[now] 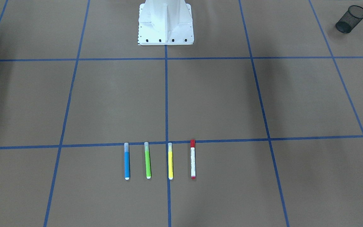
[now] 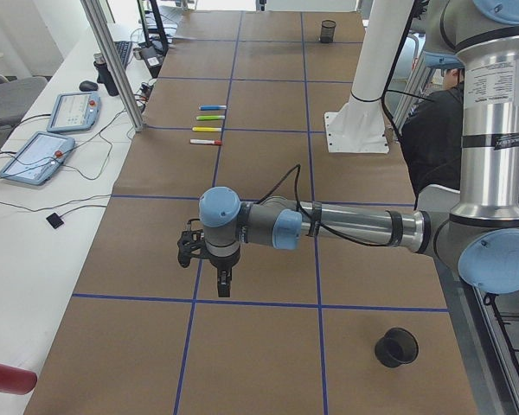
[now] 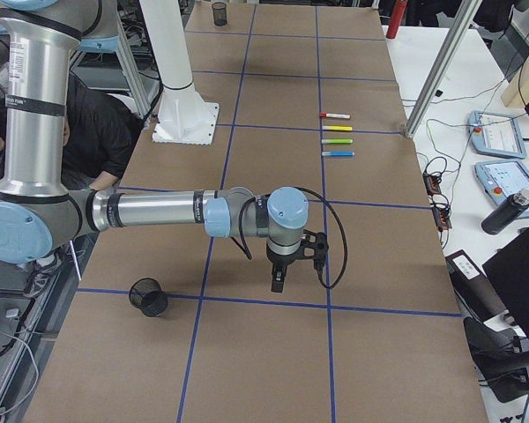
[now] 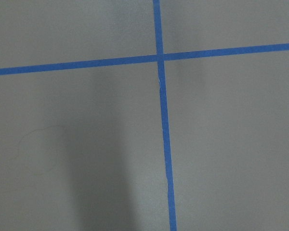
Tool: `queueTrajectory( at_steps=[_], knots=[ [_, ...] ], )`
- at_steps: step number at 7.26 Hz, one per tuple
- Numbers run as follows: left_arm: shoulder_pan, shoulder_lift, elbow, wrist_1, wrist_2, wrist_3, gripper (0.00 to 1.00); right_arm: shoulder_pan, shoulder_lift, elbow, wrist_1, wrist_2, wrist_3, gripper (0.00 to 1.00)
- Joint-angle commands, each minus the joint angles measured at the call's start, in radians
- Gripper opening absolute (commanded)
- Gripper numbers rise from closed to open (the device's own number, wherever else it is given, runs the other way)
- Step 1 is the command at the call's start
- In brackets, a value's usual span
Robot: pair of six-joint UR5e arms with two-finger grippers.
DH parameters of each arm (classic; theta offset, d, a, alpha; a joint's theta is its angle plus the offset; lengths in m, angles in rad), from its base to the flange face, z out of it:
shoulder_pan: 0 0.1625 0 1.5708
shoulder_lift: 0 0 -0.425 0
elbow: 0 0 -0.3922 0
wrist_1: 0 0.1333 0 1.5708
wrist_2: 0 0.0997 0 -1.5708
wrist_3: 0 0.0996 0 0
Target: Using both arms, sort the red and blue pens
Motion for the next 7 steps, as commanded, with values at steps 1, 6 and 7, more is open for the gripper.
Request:
queueTrajectory(
  at_steps=[1, 6, 7],
  knots=[
    [0.000, 0.000, 0.001, 0.000, 0.000, 0.000, 1.00, 0.000, 0.002, -0.002, 0.000, -0.001, 0.000, 0.99],
    [0.002, 0.000, 0.010, 0.005, 0.003, 0.000, 1.00, 0.000, 0.013, -0.003, 0.000, -0.002, 0.000, 0.99],
    [0.002, 0.000, 0.013, 0.003, 0.009, 0.000, 1.00, 0.000, 0.013, 0.001, -0.002, -0.002, 0.000, 0.99]
  ],
)
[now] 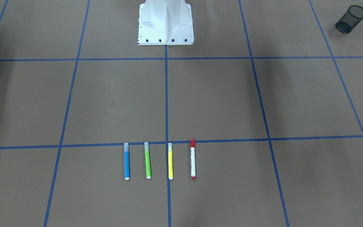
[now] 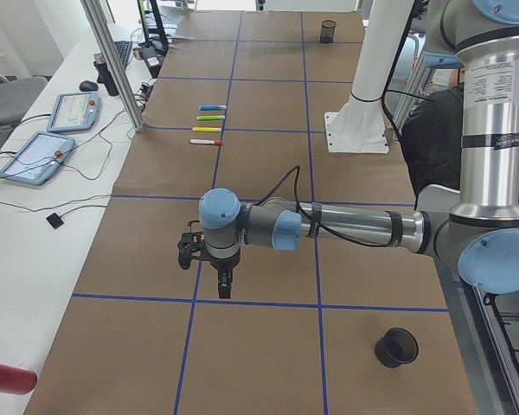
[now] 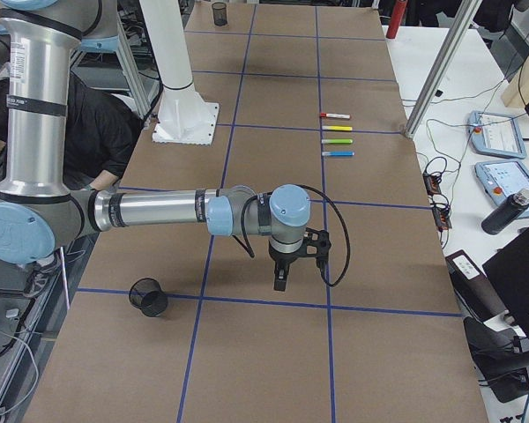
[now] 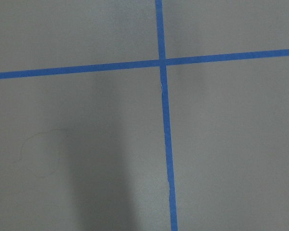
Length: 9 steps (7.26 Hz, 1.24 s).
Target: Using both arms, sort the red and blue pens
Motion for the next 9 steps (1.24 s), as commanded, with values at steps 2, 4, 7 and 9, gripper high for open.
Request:
queueTrajectory(
  at_steps=[2, 4, 7, 9],
  knots=[
    [0.003, 0.000, 0.005, -0.001, 0.007, 0.000, 1.00, 0.000, 0.001, 0.003, -0.001, 0.000, 0.000, 0.99],
    [0.003, 0.000, 0.007, -0.001, 0.007, 0.000, 1.00, 0.002, 0.001, 0.008, -0.001, 0.003, 0.000, 0.99],
    [0.005, -0.012, 0.007, -0.001, 0.007, 0.000, 1.00, 0.002, 0.018, 0.000, -0.003, -0.004, 0.000, 0.99],
    [0.006, -0.061, -0.022, 0.001, -0.001, -0.008, 1.00, 0.000, 0.065, -0.002, -0.015, -0.001, 0.008, 0.99]
  ],
)
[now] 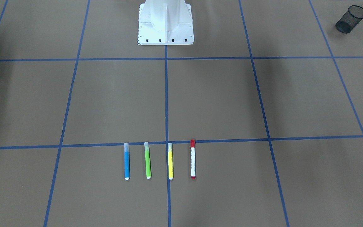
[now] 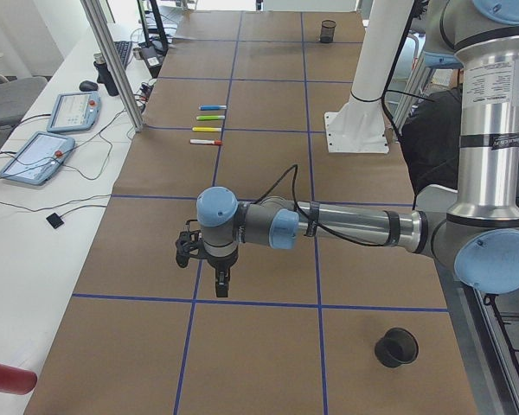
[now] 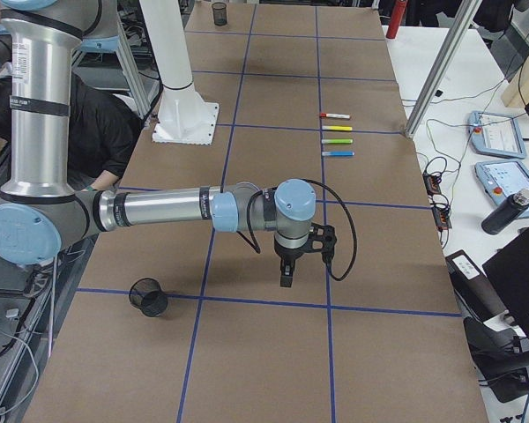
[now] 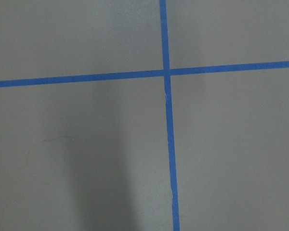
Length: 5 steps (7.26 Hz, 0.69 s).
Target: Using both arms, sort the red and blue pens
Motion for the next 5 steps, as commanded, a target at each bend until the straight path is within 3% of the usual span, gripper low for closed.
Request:
queueTrajectory(
  at_steps=[1, 3, 5],
  knots=[
    [0.021, -0.091, -0.008, 0.001, -0.003, -0.010, 1.00, -0.019, 0.068, -0.008, -0.008, 0.002, 0.029, 0.99],
    [0.187, -0.234, 0.006, 0.013, 0.003, -0.113, 1.00, -0.105, 0.207, -0.072, -0.008, -0.028, 0.080, 0.99],
    [0.246, -0.466, 0.174, 0.004, 0.002, -0.154, 1.00, -0.209, 0.329, -0.083, -0.003, -0.096, 0.076, 0.99]
  ],
)
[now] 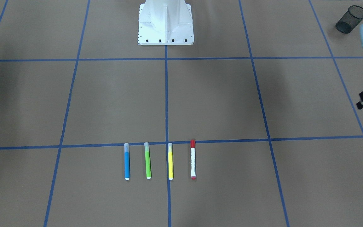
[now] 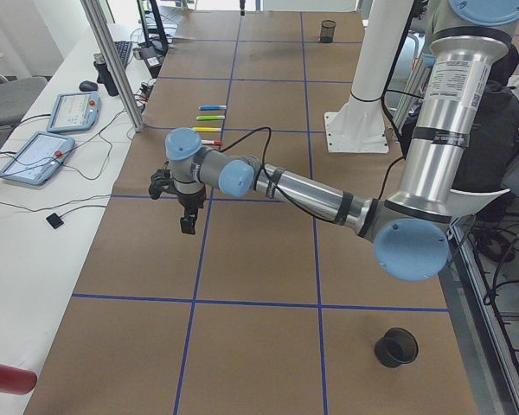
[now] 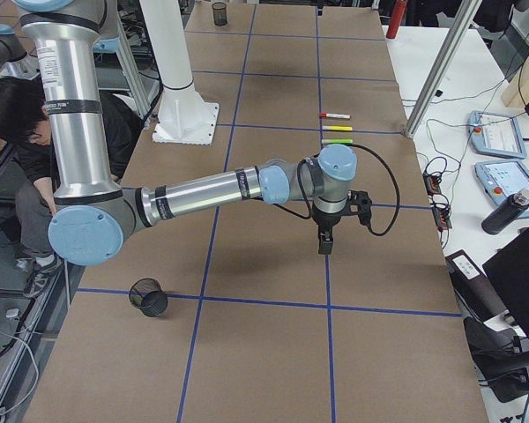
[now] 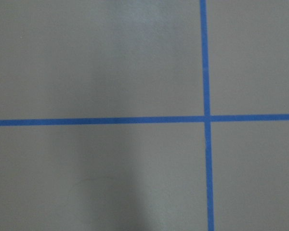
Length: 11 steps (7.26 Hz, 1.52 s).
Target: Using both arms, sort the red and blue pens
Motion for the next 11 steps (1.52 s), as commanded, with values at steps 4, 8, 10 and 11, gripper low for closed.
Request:
queueTrajectory(
  at_steps=[4, 8, 10, 11],
  knots=[
    [0.208, -0.422, 0.303, 0.004, 0.001, -0.095, 1.00, -0.249, 0.141, -0.050, 0.179, -0.056, 0.386, 0.99],
    [0.438, -0.653, 0.460, -0.005, 0.188, -0.423, 0.99, -0.318, 0.285, -0.070, 0.070, -0.053, 0.431, 0.99],
    [0.486, -0.712, 0.542, -0.031, 0.214, -0.548, 0.99, -0.364, 0.303, -0.077, 0.073, -0.056, 0.428, 0.99],
    [0.501, -0.726, 0.578, -0.063, 0.219, -0.558, 0.99, -0.367, 0.322, -0.093, 0.073, -0.056, 0.431, 1.00]
  ],
)
